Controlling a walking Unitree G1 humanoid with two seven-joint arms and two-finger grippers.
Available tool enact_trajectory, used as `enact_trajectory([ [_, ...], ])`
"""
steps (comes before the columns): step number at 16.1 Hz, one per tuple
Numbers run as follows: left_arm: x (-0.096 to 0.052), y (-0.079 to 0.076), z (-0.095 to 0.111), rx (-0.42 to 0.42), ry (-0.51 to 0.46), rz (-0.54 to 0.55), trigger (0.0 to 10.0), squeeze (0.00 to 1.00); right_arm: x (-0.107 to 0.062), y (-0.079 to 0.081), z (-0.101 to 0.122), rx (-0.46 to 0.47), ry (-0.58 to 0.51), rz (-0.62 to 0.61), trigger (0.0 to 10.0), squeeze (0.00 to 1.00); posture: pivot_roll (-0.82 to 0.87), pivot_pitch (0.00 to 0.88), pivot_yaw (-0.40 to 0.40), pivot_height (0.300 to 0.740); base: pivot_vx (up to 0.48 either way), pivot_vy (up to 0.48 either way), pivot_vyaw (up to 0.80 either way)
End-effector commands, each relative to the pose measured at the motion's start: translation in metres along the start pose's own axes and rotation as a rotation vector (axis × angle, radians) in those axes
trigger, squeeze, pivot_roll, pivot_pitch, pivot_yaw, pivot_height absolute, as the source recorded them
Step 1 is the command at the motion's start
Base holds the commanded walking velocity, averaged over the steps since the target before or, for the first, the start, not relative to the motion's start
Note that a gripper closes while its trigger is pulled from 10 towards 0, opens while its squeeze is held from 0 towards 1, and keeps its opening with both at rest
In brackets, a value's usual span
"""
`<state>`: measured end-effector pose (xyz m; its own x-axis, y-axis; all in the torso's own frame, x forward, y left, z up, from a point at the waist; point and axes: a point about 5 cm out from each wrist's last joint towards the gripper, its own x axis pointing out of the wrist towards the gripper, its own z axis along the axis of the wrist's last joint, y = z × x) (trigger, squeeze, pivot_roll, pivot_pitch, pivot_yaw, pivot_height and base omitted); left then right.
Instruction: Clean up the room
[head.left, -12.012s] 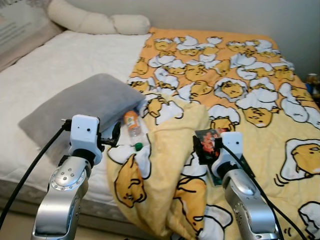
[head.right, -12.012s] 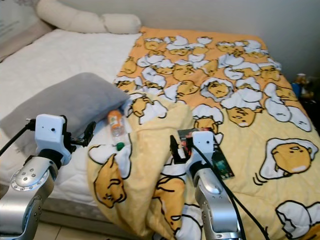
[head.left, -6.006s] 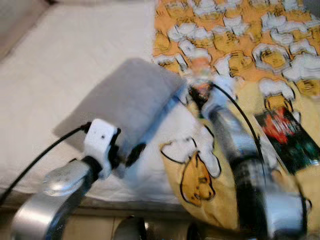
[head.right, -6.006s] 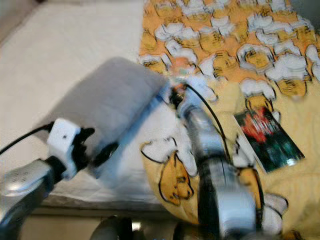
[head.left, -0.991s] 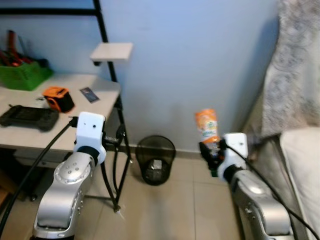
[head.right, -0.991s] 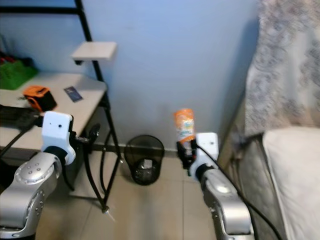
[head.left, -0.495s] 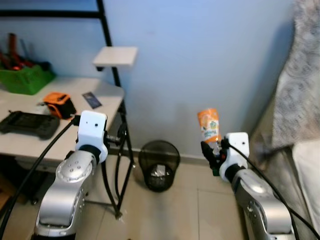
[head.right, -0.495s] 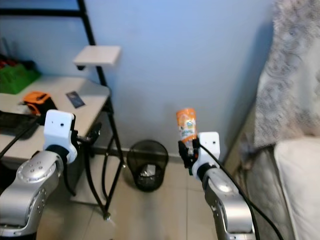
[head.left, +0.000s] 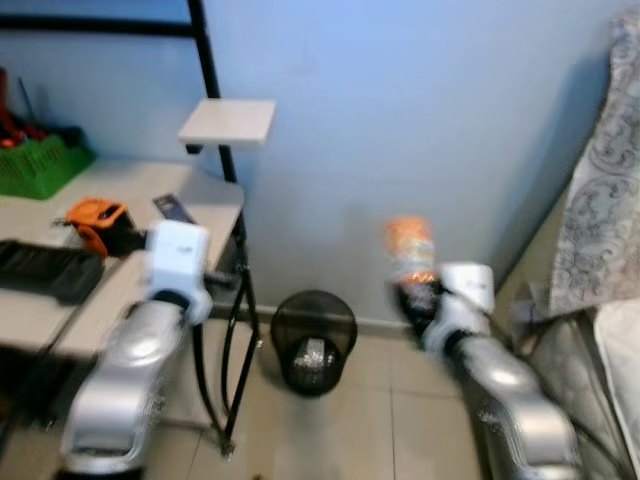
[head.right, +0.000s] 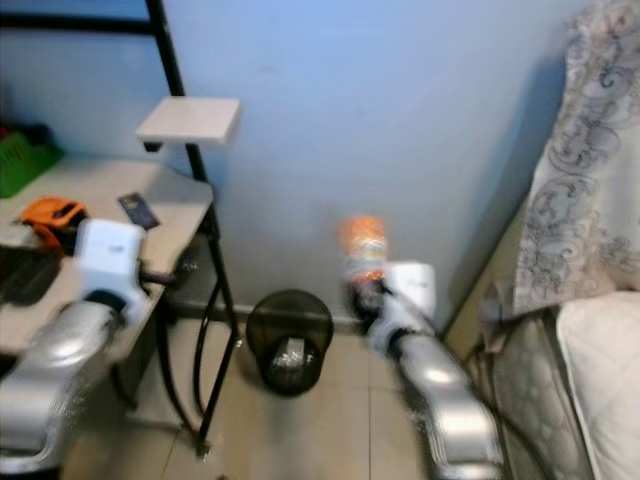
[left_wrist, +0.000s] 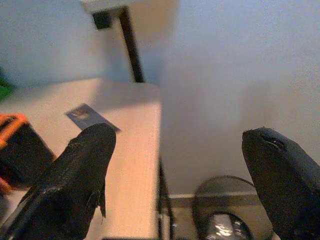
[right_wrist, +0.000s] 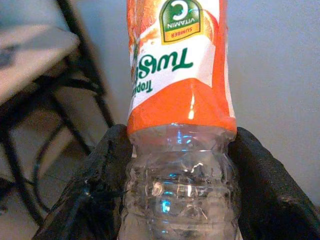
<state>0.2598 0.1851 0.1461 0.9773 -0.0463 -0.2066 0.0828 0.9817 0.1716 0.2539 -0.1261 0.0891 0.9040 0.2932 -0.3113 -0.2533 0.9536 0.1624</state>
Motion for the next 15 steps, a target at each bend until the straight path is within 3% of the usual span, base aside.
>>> enact_trajectory([
  [1,0.0006,-0.0067,0.0028,0.000,-0.009,-0.026,10.0,1.00,-0.0036,-0.0118,0.0006,-0.013,-0.001,-0.041,10.0,0.00,0.02,0.000,0.035,0.740,0.289,0.000,0.00],
  [15,-0.0006,-0.0105,0.0007,0.002,0.002,-0.050,10.0,1.00,-0.0042,-0.0100,-0.0015,-0.024,0.011,-0.028,10.0,0.00,0.03,0.000,0.038,0.740,0.292,0.000,0.00],
])
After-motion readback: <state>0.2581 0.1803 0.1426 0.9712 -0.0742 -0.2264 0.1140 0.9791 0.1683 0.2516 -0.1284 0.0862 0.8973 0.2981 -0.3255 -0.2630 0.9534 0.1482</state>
